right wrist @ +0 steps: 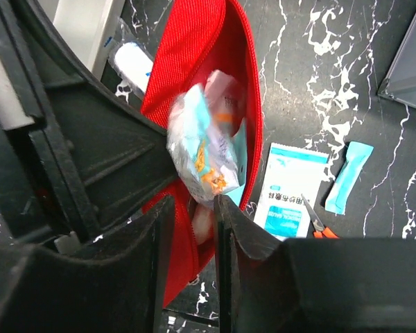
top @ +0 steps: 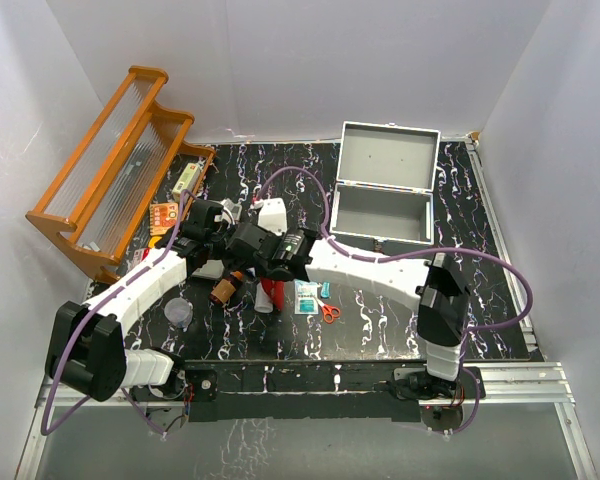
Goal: Organize the medicine kit
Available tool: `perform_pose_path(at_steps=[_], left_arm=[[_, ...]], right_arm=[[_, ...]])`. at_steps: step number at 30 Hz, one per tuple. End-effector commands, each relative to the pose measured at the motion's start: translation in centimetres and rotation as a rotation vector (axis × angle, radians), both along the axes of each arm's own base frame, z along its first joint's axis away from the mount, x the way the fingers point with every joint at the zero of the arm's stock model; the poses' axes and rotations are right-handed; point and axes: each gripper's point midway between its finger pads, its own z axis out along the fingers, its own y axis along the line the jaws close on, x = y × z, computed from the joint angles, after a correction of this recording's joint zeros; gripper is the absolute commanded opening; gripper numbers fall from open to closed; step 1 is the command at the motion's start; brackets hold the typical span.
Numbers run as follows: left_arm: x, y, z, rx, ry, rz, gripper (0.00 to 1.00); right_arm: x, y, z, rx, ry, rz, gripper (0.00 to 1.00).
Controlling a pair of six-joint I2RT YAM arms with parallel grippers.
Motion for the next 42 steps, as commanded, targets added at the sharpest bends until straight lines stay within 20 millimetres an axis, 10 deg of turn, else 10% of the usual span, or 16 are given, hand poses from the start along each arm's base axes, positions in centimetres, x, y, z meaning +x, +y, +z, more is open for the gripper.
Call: perform_pose_path(at_steps=[1, 12, 42], left_arm=[[0.1, -0.6, 2.6, -0.056, -0.065, -0.026, 0.00], [0.0, 0.1, 2.0, -0.001, -0.125, -0.065, 0.00], [-1.0, -1.1, 3.6, -0.098, -0.273, -0.183, 0.00]], right_arm=[[0.7, 0.4, 3.1, 0.136, -0.050, -0.024, 0.29], [1.5, -1.9, 6.4, 0.203, -0.164, -0.056, 0.28], [3.1, -3.0, -1.9, -0.011, -0.055, -0.073, 0.10]])
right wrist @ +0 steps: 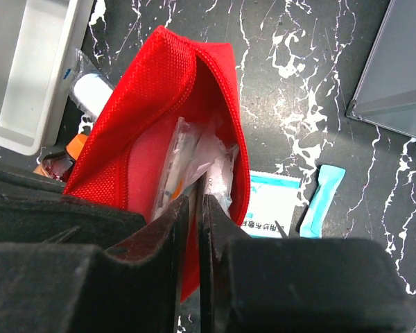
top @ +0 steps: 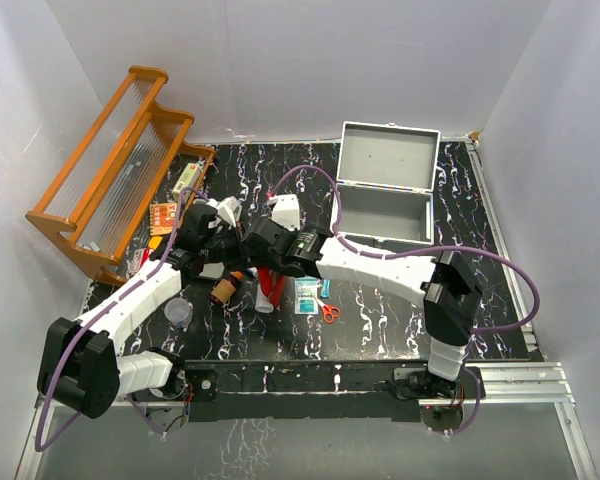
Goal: Organize the medicine kit
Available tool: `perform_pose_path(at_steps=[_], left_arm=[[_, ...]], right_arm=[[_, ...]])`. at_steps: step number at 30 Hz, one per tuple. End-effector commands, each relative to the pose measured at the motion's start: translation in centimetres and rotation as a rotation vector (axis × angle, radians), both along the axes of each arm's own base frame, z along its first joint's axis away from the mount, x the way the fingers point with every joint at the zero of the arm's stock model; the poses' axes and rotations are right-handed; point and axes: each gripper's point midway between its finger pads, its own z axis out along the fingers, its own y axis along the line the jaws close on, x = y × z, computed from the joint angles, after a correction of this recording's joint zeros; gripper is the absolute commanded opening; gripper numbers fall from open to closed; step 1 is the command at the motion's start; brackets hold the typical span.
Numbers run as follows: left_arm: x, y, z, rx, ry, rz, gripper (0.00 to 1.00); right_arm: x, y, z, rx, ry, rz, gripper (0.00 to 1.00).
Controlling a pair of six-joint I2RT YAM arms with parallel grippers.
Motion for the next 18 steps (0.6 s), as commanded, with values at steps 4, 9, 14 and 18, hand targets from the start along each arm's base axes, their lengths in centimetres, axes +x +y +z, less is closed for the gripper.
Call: perform_pose_path(at_steps=[4, 9, 14, 18], left_arm=[[-0.4, -0.5, 1.9, -0.050, -0.072, -0.046, 0.00], [-0.8, -0.6, 1.9, -0.059, -0.072, -0.062, 0.00], [-0.9, -0.5, 1.9, -0.061, -0.077, -0.068, 0.00], [-1.0, -0.5, 1.7, -0.059, -0.072, -0.069, 0.00]], right_arm=[[1.4, -1.1, -0.4, -0.027, -0.030, -0.071, 0.10], [3.4, -1.4, 0.0, -0.002, -0.066, -0.100, 0.10], [4.6, -0.8, 0.5, 0.018, -0.110, -0.085, 0.09], [4.9, -0.1, 1.7, 0.058, -0.136, -0.056, 0.09]])
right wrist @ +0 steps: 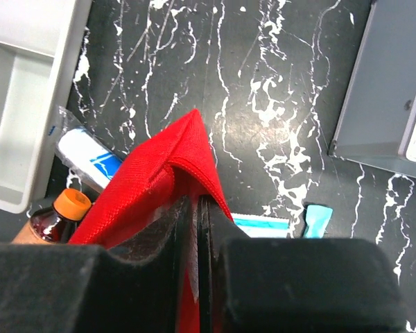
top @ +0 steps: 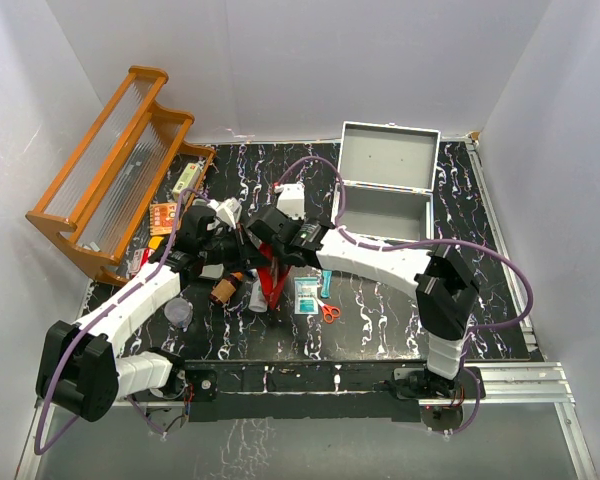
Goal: Organize the medicine kit
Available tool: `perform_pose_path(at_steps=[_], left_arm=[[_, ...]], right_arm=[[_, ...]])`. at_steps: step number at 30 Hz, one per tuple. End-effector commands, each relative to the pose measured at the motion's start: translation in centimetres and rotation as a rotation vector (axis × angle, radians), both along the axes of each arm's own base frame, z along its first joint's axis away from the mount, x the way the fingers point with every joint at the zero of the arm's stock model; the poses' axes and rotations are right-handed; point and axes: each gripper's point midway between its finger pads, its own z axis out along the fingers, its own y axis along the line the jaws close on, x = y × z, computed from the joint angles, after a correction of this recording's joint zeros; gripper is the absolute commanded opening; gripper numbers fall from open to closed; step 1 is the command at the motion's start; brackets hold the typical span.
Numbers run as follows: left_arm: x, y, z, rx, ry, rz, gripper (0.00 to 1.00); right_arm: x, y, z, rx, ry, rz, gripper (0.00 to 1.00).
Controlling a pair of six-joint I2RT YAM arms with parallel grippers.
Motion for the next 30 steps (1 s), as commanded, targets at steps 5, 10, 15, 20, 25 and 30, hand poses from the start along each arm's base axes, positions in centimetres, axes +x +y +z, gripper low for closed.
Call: perform_pose_path(at_steps=[5, 10, 15, 20, 25, 30], left_arm=[[0.0, 0.0, 1.3, -0.019, -0.044, -0.008, 0.00], [0.4, 0.1, 1.2, -0.004, -0.039, 0.012, 0.00], [0.5, -0.1, 1.5, -0.011, -0.038, 0.009, 0.00], [0.8, -0.1, 2.3, -0.017, -0.041, 0.025, 0.00], [1.2, 0.5, 3.1, -0.003, -0.029, 0.091, 0.00], [1.9, 1.1, 5.3, -0.008, -0.052, 0.157, 0.00]], right_arm=[[-0.1, 0.6, 5.1, 0.150, -0.100, 0.049, 0.09], [-2.1, -0.6, 8.0, 0.268, -0.117, 0.084, 0.11], [-3.5, -3.1, 8.7, 0.318, -0.132, 0.067, 0.18], [-4.6, -6.4, 5.6, 0.284, -0.079, -0.007, 0.24], [-6.4, -7.4, 0.7, 0.233, 0.038, 0.002, 0.33], [-7.4, -6.0, -3.1, 0.193, 0.159, 0.050, 0.35]])
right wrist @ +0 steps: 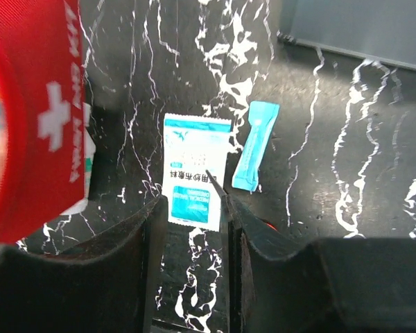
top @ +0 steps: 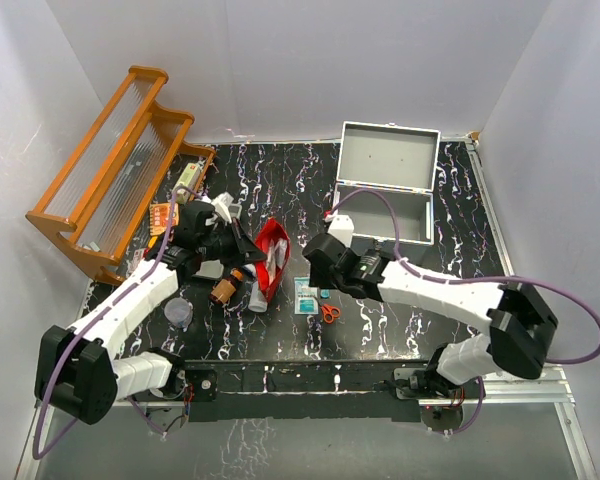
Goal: Organize the medicine kit
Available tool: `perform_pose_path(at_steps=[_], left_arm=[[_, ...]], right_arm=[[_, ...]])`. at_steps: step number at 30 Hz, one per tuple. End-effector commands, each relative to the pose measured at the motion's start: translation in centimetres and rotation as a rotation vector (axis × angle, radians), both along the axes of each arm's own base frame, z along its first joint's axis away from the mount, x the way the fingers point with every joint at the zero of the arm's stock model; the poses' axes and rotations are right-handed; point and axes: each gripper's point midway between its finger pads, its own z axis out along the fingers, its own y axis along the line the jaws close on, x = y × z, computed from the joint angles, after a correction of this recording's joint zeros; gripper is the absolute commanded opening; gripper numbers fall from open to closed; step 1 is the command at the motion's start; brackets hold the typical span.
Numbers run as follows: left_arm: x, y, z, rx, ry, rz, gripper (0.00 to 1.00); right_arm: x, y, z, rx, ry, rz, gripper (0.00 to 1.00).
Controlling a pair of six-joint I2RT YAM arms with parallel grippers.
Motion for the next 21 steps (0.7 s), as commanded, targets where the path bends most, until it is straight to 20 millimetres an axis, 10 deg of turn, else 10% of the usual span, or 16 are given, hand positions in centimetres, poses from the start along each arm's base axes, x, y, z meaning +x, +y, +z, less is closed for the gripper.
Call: perform_pose_path(at_steps=[1, 11, 21], left_arm=[[1.1, 0.5, 5.2, -0.034, -0.094, 0.075, 0.00], [1.5, 3.6, 9.5, 0.040, -0.149, 0.248, 0.00], [1.6, 4.0, 9.4, 0.050, -0.147, 0.270, 0.00]], right_arm=[[-0.4, 2.3, -1.7, 0.029, 0.077, 0.042, 0.35], [-0.9, 4.3, -6.5, -0.031, 0.202, 0.094, 0.33], [-1.8, 2.2, -9.7, -0.098, 0.252, 0.043, 0.27]])
